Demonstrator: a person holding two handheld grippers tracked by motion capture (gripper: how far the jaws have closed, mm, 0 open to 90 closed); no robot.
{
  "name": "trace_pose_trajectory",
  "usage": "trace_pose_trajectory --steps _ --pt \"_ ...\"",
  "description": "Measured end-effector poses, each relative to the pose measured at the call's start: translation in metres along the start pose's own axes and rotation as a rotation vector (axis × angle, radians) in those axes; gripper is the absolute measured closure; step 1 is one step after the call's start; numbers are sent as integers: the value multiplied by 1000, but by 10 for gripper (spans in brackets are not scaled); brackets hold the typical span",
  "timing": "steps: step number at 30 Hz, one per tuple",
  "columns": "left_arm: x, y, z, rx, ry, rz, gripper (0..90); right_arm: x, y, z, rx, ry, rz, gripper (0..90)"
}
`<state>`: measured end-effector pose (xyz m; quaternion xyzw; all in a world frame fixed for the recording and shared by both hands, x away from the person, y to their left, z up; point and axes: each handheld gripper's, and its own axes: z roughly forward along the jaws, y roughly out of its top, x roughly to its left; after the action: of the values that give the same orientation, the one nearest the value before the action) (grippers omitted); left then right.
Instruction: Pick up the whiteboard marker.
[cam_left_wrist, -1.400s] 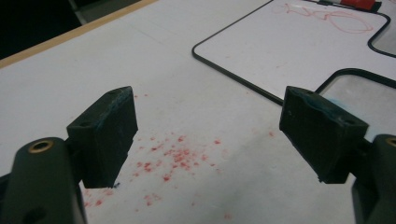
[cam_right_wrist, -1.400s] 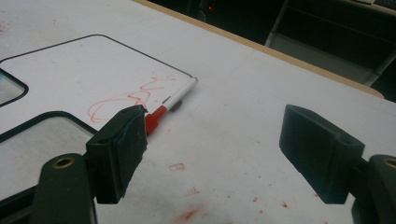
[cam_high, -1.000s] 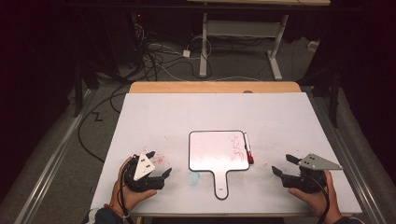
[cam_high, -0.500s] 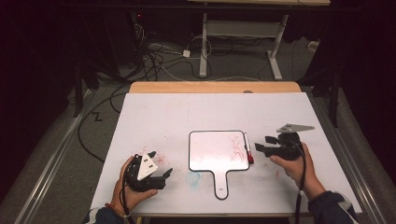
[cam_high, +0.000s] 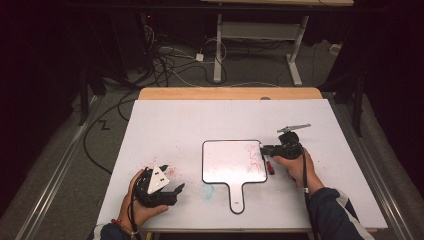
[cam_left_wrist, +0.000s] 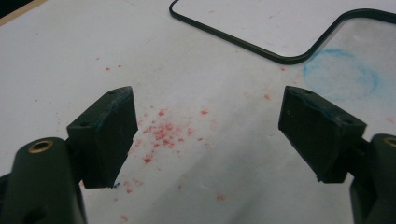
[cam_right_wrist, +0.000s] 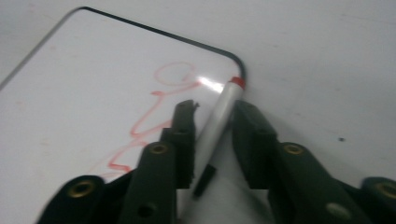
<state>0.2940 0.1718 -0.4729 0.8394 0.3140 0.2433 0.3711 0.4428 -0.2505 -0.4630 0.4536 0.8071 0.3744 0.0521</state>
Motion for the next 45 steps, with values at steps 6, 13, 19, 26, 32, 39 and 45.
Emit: trace_pose_trajectory --steps 6,13,19,26,32,39,45 --pt "-2 3 1 -1 -3 -6 186 10 -1 -7 -25 -14 -42 814" --pt "-1 25 6 -74 -69 -103 211 34 4 -36 -164 15 -102 814" --pt "-18 64 24 -165 -246 -159 315 67 1 -40 -244 74 -178 814" --pt "-53 107 59 -162 -372 -170 363 96 -4 -40 -292 120 -237 813" --pt "-69 123 79 -170 -448 -206 391 109 -8 -45 -329 142 -264 814" --pt "-76 130 88 -194 -467 -228 433 110 -13 -47 -353 142 -243 813" --pt "-79 131 89 -198 -435 -212 584 114 -14 -46 -364 134 -257 814"
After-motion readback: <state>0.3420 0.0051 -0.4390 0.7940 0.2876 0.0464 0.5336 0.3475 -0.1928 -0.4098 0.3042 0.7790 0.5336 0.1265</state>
